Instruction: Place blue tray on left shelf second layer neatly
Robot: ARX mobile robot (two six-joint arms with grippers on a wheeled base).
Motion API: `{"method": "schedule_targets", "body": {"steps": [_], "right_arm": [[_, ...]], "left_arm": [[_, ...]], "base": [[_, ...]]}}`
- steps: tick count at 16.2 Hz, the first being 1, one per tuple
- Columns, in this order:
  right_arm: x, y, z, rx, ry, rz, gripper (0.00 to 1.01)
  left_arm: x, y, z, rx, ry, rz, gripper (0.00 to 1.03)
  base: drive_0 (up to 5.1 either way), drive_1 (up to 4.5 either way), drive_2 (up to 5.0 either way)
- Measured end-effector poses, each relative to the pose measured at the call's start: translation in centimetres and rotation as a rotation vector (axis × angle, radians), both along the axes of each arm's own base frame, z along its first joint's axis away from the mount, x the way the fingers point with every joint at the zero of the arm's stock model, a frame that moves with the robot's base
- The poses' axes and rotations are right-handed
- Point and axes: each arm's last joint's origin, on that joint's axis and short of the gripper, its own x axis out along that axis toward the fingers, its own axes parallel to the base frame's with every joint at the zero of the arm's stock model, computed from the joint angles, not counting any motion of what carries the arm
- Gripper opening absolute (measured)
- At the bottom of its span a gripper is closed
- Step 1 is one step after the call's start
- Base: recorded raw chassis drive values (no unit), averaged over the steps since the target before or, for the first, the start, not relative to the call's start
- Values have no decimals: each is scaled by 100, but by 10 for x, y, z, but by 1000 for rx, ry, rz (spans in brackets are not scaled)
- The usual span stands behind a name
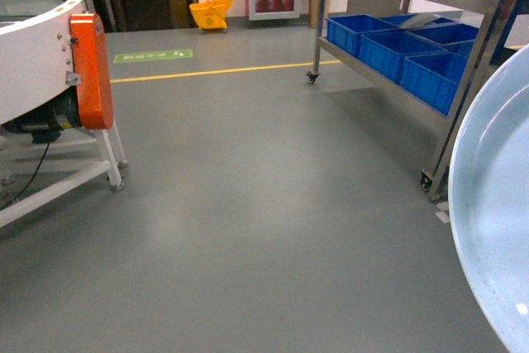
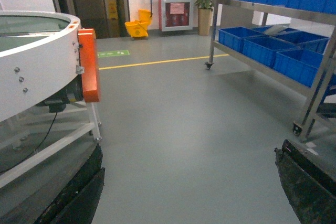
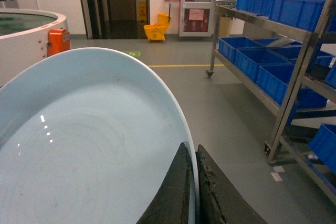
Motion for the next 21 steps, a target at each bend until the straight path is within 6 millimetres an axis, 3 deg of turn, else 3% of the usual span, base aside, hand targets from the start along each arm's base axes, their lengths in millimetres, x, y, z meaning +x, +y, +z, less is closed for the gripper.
{"method": "schedule_targets", "body": {"steps": [11, 21], "right_arm": [[0, 0, 0, 0, -5, 0, 2], [0, 0, 0, -1, -5, 1, 2]], "left_arm": [[0, 0, 0, 0, 1, 1, 98], [0, 0, 0, 0, 2, 1, 98]], "base": [[5, 438, -428], [-142, -142, -142]]}}
